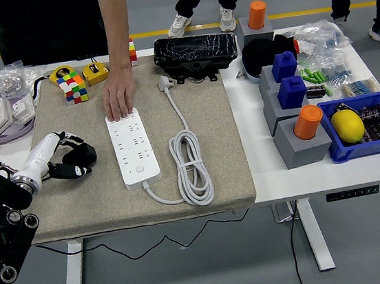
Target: Pick up the plug,place it near the board,insert it into the board,press the button
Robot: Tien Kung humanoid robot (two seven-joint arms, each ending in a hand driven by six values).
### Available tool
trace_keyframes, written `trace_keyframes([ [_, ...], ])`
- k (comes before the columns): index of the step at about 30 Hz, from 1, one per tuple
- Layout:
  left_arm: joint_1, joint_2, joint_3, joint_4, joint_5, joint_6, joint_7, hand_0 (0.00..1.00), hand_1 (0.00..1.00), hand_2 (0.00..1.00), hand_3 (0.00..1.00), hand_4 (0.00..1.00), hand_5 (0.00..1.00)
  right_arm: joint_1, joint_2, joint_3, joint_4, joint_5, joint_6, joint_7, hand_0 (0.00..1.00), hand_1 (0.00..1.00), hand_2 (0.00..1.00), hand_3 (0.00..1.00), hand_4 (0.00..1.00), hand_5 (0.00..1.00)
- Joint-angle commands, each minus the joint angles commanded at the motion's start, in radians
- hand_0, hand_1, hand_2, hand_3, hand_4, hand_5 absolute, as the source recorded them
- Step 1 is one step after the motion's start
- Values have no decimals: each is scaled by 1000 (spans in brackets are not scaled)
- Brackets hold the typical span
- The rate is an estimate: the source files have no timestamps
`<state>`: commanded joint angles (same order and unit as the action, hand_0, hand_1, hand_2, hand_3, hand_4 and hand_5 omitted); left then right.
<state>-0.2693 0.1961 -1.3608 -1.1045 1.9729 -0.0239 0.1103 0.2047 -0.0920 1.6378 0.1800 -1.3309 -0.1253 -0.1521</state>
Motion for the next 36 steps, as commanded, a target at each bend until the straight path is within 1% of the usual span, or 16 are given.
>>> trace_keyframes([
  [4, 1, 1, -3, 2, 0, 5, 2, 835, 788, 619, 597, 917, 18, 1, -1, -1, 0, 1, -1, 0, 998, 855, 774, 838, 998, 998],
  [5, 1, 1, -2, 2, 0, 6, 3, 827, 767, 611, 590, 863, 22, 1, -1, -1, 0, 0, -1, 0, 998, 855, 774, 840, 998, 998],
  [9, 0, 1, -1, 3, 3, 13, 5, 827, 767, 611, 590, 863, 22, 1, -2, -2, 0, 0, -2, 0, 998, 855, 774, 840, 998, 998],
  [10, 0, 2, 0, 3, 3, 14, 6, 822, 752, 601, 579, 834, 15, 1, -1, -2, 0, 0, -2, 0, 998, 855, 774, 840, 998, 998],
  [16, -2, 4, 3, 3, 6, 18, 9, 822, 752, 601, 579, 834, 15, 3, -3, -3, 0, 1, -3, 0, 998, 855, 774, 840, 998, 998],
  [17, -3, 5, 4, 3, 6, 18, 9, 809, 720, 588, 568, 803, 2, 3, -3, -2, 0, 0, -3, -1, 998, 854, 773, 840, 998, 998],
  [22, -3, 6, 13, 4, 6, 18, 11, 809, 720, 588, 568, 803, 2, 3, -4, -1, 0, 0, -5, 0, 998, 854, 773, 840, 998, 998],
  [23, -2, 6, 15, 3, 5, 19, 11, 803, 673, 568, 554, 795, 5, 3, -4, -2, 0, 1, -6, 0, 998, 854, 773, 843, 998, 998],
  [28, -1, 7, 21, 0, 10, 18, 14, 803, 673, 568, 554, 795, 5, 2, -2, -1, 0, 0, -8, 2, 998, 854, 773, 843, 998, 998],
  [29, -1, 7, 21, -2, 15, 19, 15, 799, 584, 529, 542, 793, 2, 2, -2, 1, 0, -1, -9, 2, 998, 854, 773, 842, 998, 998],
  [34, -1, 9, 22, -7, 29, 23, 16, 799, 584, 529, 542, 793, 2, 2, -3, 4, 0, -5, -10, 2, 998, 854, 773, 842, 998, 998],
  [35, -2, 9, 21, -9, 33, 24, 17, 792, 528, 448, 534, 796, 2, 3, -3, 6, 0, -7, -11, 1, 998, 854, 771, 842, 998, 998],
  [36, -3, 10, 21, -11, 36, 26, 17, 792, 528, 448, 534, 796, 2, 4, -4, 7, 0, -8, -11, 1, 998, 854, 771, 842, 998, 998],
])
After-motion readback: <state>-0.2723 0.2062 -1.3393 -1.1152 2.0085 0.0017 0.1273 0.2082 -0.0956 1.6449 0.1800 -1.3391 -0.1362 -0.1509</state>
